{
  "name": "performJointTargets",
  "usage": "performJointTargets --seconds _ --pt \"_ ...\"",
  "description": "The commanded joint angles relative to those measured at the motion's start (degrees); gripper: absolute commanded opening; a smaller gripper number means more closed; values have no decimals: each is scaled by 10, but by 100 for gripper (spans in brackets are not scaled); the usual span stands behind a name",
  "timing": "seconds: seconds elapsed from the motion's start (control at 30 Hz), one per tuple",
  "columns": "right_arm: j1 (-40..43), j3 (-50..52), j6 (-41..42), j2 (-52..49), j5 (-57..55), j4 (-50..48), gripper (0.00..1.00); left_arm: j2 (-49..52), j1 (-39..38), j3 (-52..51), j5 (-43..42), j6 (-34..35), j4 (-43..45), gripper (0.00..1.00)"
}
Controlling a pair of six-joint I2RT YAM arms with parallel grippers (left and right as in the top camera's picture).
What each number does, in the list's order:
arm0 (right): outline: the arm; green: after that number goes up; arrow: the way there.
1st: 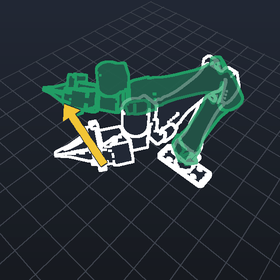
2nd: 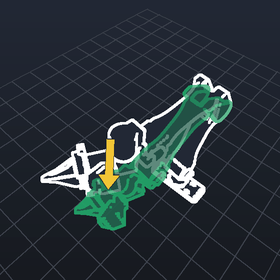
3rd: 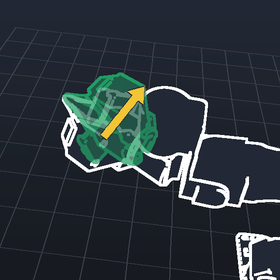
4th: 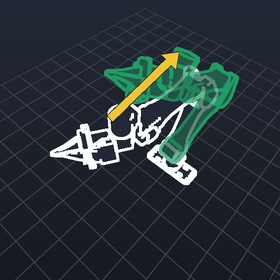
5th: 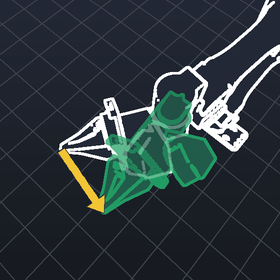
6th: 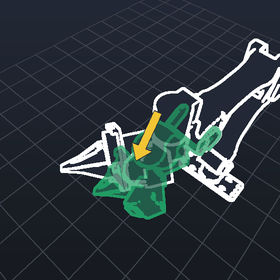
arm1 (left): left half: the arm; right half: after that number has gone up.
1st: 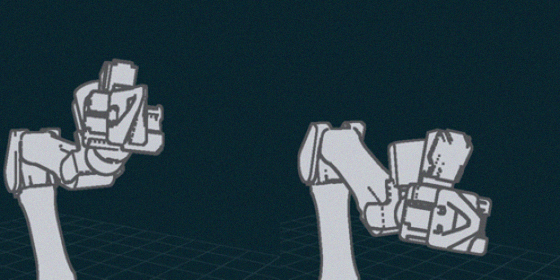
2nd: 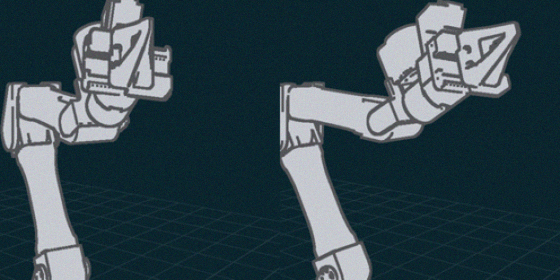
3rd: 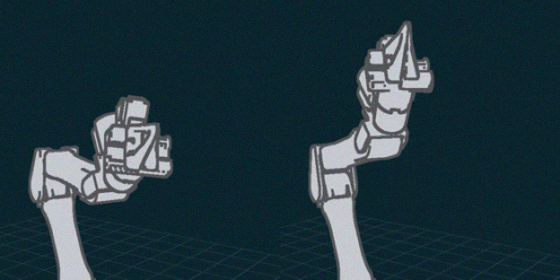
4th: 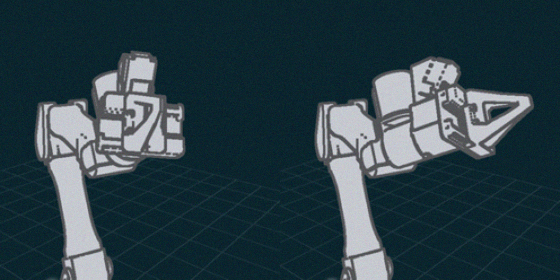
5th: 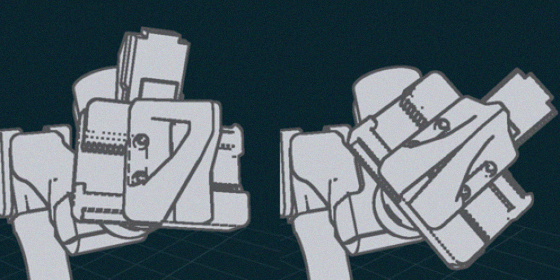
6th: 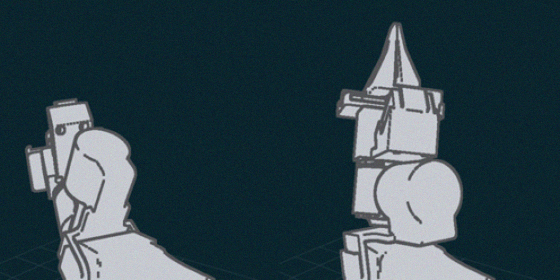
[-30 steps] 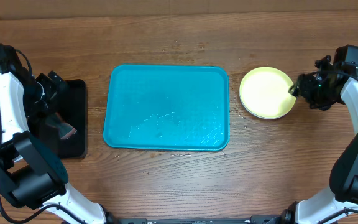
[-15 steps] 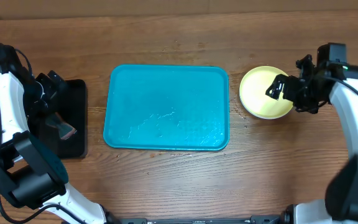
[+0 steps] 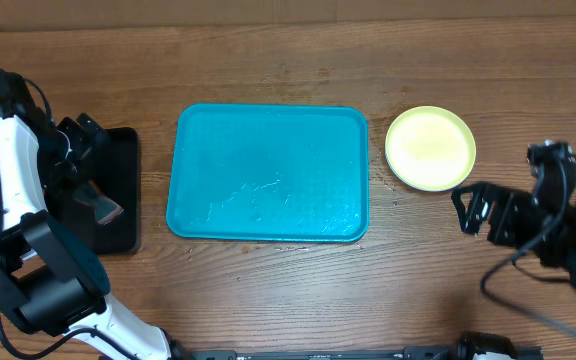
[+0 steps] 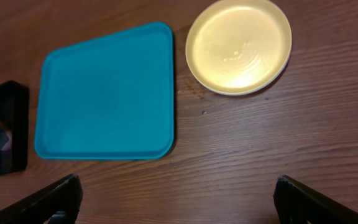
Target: Clean dirty plates on tray and stack at the side
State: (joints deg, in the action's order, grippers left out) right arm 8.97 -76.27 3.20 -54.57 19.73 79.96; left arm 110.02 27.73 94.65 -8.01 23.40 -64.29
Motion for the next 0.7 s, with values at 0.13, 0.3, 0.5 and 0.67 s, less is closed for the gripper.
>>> performJointTargets --seconds 0.13,0.3,0.5,0.67 --pt "0 1 1 52 9 1 100 0 -4 6 -6 -7 1 100" --pt "0 1 0 49 9 2 100 0 -4 6 -6 -7 0 100" --pt "-12 3 -1 56 3 -6 100 0 -4 6 -6 -7 1 100" --pt "-58 56 -6 100 -4 -83 100 0 -4 6 -6 -7 1 100"
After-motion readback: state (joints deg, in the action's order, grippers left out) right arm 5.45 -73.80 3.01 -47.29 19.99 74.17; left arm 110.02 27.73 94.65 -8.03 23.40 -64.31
